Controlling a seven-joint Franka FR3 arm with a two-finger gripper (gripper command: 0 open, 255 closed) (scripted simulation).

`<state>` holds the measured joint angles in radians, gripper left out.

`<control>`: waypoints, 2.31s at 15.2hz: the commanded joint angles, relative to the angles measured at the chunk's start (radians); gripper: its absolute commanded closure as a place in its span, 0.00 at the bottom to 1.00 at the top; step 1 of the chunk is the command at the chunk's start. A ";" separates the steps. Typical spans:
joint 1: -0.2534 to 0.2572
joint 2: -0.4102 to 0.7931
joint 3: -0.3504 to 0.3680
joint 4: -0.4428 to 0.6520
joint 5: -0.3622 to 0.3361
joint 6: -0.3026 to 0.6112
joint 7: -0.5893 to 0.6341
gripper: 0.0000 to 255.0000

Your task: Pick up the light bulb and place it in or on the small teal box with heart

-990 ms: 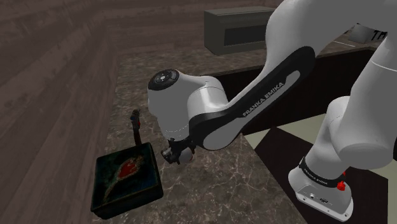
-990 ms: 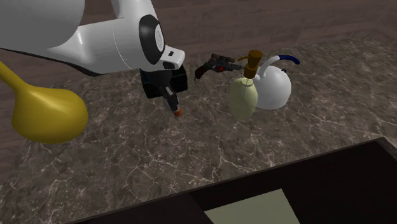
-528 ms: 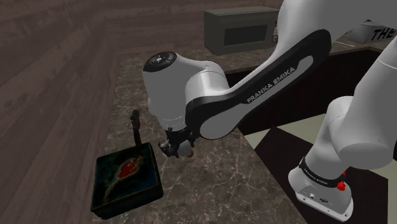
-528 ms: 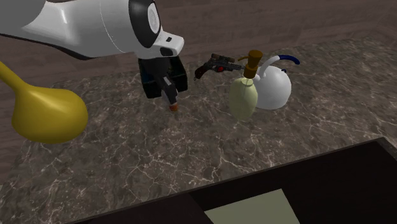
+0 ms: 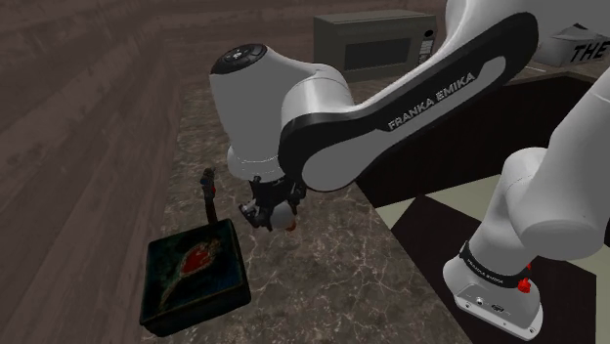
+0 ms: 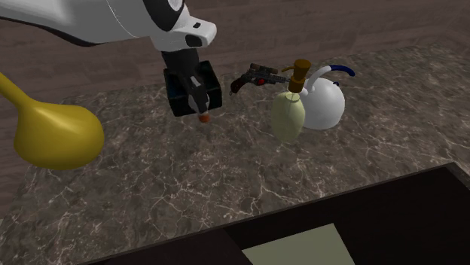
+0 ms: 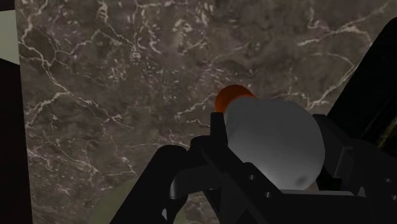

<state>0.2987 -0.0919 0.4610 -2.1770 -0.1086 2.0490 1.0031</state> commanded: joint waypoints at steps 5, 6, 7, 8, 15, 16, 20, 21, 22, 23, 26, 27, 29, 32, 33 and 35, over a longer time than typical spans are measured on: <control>0.000 -0.030 -0.005 0.052 0.018 -0.078 -0.021 1.00; 0.000 -0.035 -0.005 0.061 0.020 -0.091 -0.024 1.00; 0.000 -0.038 -0.006 0.071 0.022 -0.104 -0.027 1.00; 0.000 -0.041 -0.007 0.078 0.024 -0.114 -0.029 1.00; 0.058 0.251 0.057 0.405 -0.109 -0.205 0.128 1.00; 0.075 0.296 0.060 0.460 -0.130 -0.224 0.148 1.00; 0.158 0.480 0.061 0.704 -0.212 -0.315 0.208 1.00; 0.184 0.529 0.058 0.774 -0.231 -0.343 0.218 1.00; 0.212 0.580 0.054 0.850 -0.250 -0.373 0.226 1.00; 0.251 0.647 0.047 0.955 -0.274 -0.415 0.233 1.00; 0.246 0.646 0.042 0.913 -0.273 -0.374 0.239 1.00; 0.244 0.646 0.042 0.900 -0.274 -0.362 0.242 1.00; 0.240 0.648 0.041 0.875 -0.276 -0.336 0.247 1.00; 0.235 0.652 0.039 0.840 -0.280 -0.299 0.255 1.00; 0.234 0.654 0.038 0.830 -0.281 -0.288 0.257 1.00; 0.232 0.659 0.037 0.810 -0.285 -0.264 0.263 1.00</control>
<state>0.5321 0.5627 0.4994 -1.3512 -0.3924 1.7736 1.2616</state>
